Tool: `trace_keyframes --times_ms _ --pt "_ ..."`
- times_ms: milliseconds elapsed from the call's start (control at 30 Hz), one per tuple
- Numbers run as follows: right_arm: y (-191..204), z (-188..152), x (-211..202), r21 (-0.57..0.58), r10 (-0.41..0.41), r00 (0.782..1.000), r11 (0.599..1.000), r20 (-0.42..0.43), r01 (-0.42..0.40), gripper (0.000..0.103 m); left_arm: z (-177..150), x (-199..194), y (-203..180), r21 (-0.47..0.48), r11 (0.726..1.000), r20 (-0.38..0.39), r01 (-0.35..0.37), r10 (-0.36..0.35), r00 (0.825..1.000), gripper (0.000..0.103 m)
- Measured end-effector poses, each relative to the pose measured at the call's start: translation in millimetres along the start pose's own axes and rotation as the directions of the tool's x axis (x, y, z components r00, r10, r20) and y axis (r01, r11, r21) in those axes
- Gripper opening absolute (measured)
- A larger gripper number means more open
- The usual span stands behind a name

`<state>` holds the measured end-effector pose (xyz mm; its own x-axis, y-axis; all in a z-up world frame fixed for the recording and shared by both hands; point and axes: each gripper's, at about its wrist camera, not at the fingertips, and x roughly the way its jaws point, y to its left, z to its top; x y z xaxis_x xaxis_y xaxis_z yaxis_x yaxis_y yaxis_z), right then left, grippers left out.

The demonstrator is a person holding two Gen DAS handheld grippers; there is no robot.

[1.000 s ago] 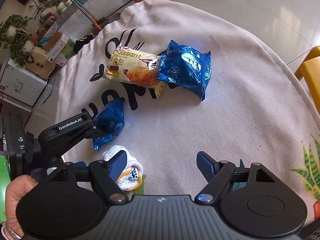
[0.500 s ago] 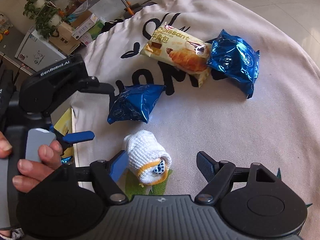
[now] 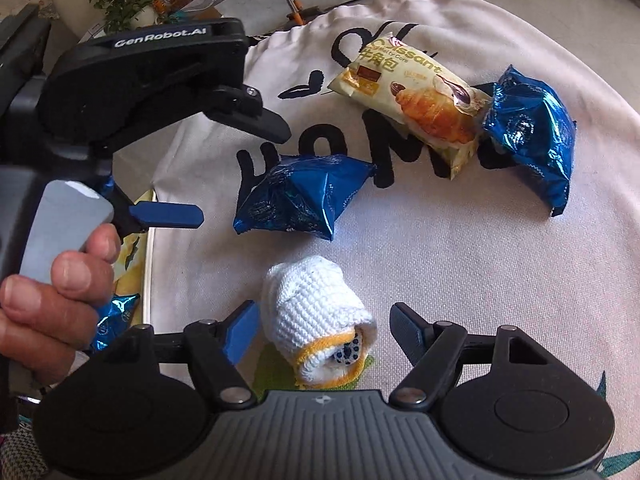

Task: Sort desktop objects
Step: 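Grasp a white glove with the right gripper while the left approaches a blue foil pack, then close the left gripper on the blue foil pack while the right holds the glove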

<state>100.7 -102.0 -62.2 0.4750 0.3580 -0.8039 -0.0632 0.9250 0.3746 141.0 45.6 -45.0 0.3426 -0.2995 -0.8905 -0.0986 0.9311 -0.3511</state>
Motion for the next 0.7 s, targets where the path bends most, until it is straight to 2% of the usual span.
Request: trace_keyframes --times_ms 300,367,433,533,600,700 --pt "6 -3 4 -0.013 -0.010 1.000 1.000 0.011 0.010 0.052 1 10 -2 0.036 0.999 -0.022 0.019 -0.019 1.000 0.102" --pt "5 -1 -1 0.022 -0.027 0.999 0.999 -0.027 0.028 0.051 1 12 -4 0.047 0.999 -0.028 0.020 -0.019 0.999 0.102" --pt "4 -3 -9 0.023 -0.084 0.995 0.996 -0.051 0.085 0.050 0 16 -8 0.065 0.998 -0.034 0.014 -0.011 0.999 0.102" --pt "-3 -7 -18 0.045 -0.143 0.987 0.988 -0.067 0.146 0.050 -3 20 -14 0.109 0.994 -0.045 0.013 -0.008 0.999 0.102" --pt "-11 -6 -23 0.100 -0.153 0.985 0.982 -0.078 0.160 0.050 -7 22 -20 0.145 0.990 -0.044 0.002 0.005 0.999 0.102" --pt "-13 -5 -25 0.101 -0.184 0.980 0.976 -0.072 0.191 0.051 -11 27 -28 0.189 0.981 -0.031 -0.031 0.038 0.999 0.102"
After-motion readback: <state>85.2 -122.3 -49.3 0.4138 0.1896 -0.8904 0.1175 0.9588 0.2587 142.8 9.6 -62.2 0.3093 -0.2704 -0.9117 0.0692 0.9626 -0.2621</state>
